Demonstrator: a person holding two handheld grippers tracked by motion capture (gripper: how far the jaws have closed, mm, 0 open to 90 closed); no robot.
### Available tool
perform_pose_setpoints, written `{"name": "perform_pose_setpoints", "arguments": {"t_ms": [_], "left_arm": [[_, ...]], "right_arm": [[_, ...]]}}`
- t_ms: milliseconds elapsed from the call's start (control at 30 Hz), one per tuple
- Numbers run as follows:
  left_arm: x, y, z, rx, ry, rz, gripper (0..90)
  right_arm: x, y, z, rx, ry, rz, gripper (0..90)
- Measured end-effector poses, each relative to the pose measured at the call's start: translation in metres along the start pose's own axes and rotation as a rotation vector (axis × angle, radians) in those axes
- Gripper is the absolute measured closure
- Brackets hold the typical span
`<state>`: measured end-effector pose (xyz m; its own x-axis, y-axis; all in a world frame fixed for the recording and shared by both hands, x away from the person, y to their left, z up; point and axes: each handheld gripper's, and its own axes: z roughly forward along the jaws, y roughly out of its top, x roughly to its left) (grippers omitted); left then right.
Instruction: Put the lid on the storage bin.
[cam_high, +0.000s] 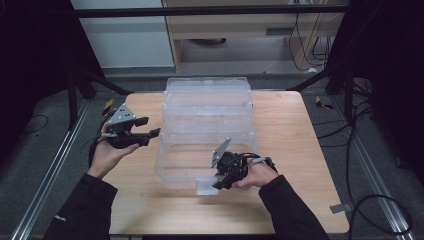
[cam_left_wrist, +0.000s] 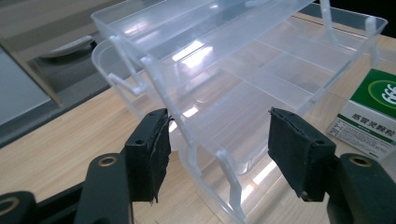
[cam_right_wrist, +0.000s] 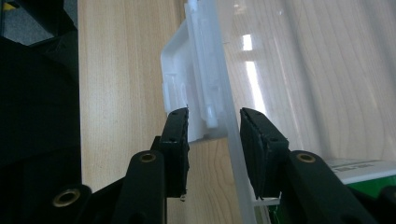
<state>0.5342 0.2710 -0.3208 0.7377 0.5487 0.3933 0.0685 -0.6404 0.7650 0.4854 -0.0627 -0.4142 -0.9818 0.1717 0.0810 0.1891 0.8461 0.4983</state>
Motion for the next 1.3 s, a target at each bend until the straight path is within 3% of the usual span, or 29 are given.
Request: {"name": "perform_pose_setpoints", "arguments": {"t_ms": [167, 300, 500, 1300], "left_arm": [[0.004, 0.010, 0.006, 0.004, -0.038, 0.055, 38.6], [0.005, 0.019, 0.010, -0.010, -0.054, 0.076, 38.6], [0.009, 0.034, 0.014, 0.020, -0.093, 0.139, 38.4], [0.013, 0.075, 0.046, 0.134, -0.125, 0.298, 40.6]], "right_arm": [[0.000, 0.000, 0.000, 0.001, -0.001, -0.002, 63.2], [0.000, 0.000, 0.000, 0.001, 0.000, -0.001, 63.2], [0.000, 0.000, 0.000, -0.002, -0.001, -0.005, 63.2], [0.001, 0.000, 0.000, -0.003, -0.001, -0.007, 63.1]]}}
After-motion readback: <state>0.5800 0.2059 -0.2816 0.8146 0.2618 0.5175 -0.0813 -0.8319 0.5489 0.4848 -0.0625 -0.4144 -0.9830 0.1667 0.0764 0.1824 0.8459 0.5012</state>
